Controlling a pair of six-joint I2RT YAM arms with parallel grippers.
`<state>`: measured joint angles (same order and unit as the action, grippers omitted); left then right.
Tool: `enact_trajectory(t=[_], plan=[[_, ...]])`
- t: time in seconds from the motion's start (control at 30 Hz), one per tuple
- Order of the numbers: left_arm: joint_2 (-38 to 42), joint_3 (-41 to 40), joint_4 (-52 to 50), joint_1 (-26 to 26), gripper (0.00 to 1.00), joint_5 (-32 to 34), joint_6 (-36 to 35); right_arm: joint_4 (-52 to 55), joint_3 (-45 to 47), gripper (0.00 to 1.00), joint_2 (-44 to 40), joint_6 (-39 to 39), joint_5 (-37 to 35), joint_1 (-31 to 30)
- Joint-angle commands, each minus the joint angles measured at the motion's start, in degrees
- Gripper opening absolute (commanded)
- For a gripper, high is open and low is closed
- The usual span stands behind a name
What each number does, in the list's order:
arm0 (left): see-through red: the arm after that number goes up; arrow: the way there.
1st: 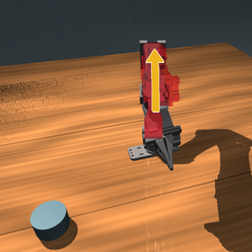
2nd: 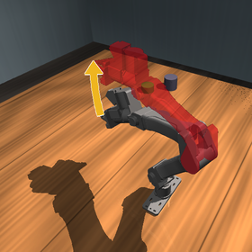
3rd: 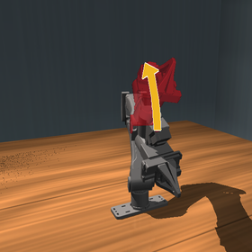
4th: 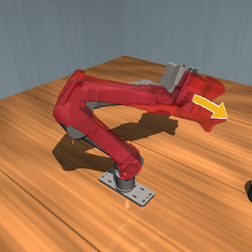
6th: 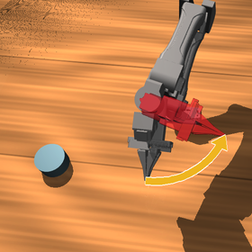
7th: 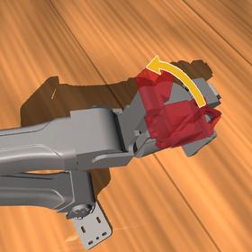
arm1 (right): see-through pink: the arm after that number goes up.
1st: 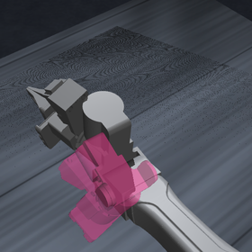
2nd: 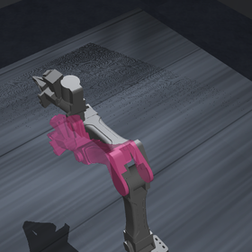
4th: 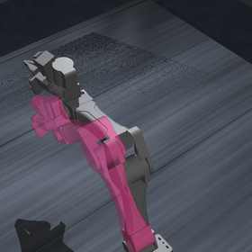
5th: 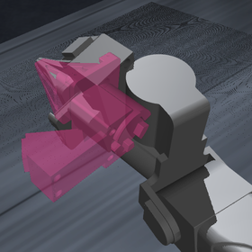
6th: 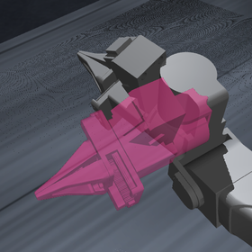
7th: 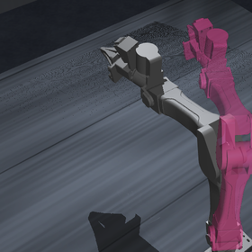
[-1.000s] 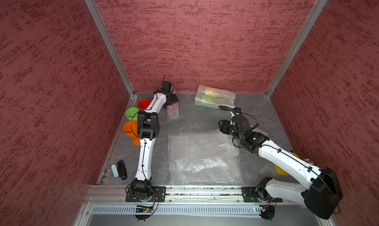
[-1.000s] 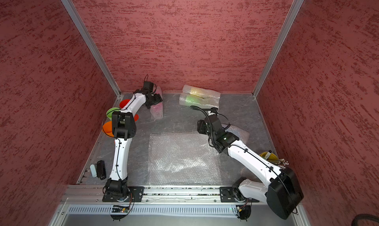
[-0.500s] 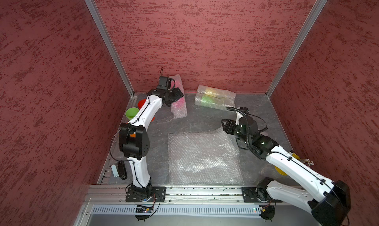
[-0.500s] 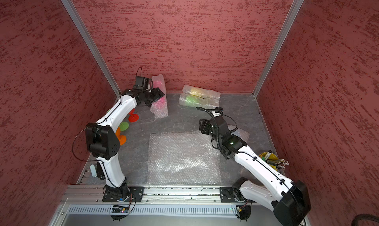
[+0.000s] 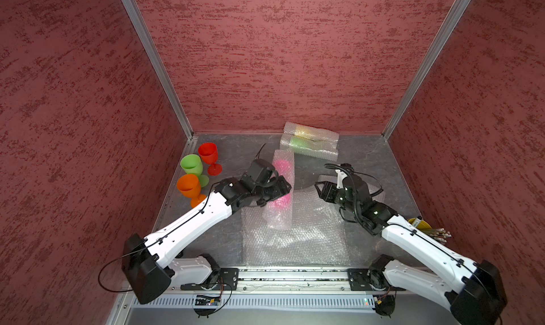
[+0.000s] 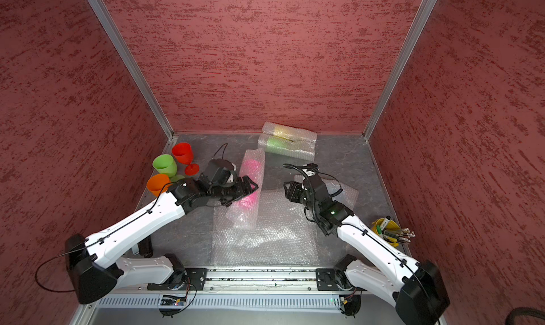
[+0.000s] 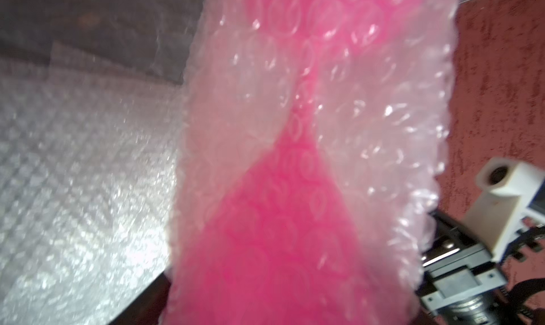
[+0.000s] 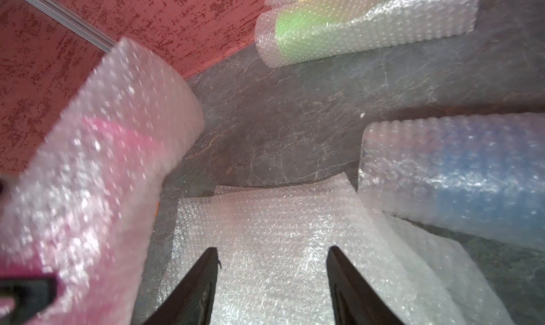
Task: Unpack wine glasses from bubble wrap
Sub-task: Place the bubble wrap at the center of the board.
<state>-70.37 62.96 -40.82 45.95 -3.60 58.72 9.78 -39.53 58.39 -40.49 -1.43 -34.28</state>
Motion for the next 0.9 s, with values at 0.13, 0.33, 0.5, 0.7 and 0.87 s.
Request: enact_trajectory(t=[0.13,0.33,0.5,0.7,0.87], plan=[[-1.77,-9.21,-0.31,7.48,0.83,9.64,13.06,-3.96,1.56,0.61,1.67,-1.87,5.11,-0.2],[-6.39,-11.43,2.58,7.77,0.91,10.38,13.07,-4.64,1.61,0.62,3.74,-1.91,5.45,-1.22],[-10.15,-8.68,3.86,8.28,1.0,7.88,9.1,-5.3,2.51,0.68,4.01,-2.39,4.97,-1.49],[-7.72,-7.16,2.14,8.28,1.0,7.78,5.69,-4.85,2.01,0.76,4.05,-2.26,4.46,-1.49],[1.75,-8.15,2.06,7.28,1.0,8.84,0.12,-5.51,0.57,0.72,6.52,-2.2,6.82,-2.98]])
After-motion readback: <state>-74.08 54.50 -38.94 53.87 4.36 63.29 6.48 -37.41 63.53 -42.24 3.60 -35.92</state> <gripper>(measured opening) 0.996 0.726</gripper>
